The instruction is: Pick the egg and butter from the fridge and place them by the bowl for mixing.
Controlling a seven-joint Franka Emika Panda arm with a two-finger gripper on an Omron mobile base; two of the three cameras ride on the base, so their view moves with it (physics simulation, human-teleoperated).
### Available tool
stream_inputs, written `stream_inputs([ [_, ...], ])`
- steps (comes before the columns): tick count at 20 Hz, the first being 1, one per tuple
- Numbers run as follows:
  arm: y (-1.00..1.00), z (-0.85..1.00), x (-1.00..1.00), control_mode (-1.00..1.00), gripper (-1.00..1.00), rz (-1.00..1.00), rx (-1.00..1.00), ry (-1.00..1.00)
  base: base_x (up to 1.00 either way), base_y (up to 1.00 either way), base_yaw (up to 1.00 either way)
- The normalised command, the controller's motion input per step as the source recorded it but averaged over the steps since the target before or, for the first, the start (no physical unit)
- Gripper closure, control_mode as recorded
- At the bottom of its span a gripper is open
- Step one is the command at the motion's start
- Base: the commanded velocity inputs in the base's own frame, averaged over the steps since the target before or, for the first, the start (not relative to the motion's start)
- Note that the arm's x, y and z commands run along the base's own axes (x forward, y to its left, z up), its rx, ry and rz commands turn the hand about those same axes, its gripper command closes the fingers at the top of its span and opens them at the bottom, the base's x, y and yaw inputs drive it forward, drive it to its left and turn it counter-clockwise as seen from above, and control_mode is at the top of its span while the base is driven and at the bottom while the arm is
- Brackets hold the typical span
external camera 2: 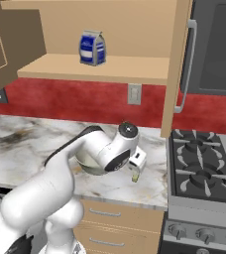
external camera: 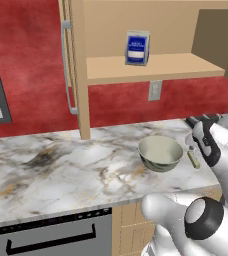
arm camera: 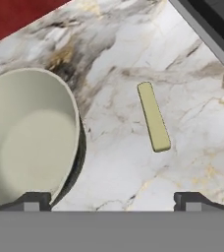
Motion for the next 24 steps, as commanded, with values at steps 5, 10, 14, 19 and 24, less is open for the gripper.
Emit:
stream_inputs([
  [5,0.26,0.48,-0.33,-1.00,-1.00,0.00,0.00,0.08,0.00,0.00,0.00],
  [10,0.20,0.50,-0.29,-1.00,-1.00,0.00,-0.01,0.00,0.00,0.00,0.00],
  [14,0.22,0.39,-0.29,-1.00,-1.00,0.00,-0.11,-0.01,0.00,0.00,0.00],
  [19,0.37,0.31,-0.29,-1.00,-1.00,0.00,-0.22,-0.03,0.00,0.00,0.00],
  [24,0.37,0.27,-0.27,-1.00,-1.00,0.00,-0.10,-0.06,0.00,0.00,0.00],
])
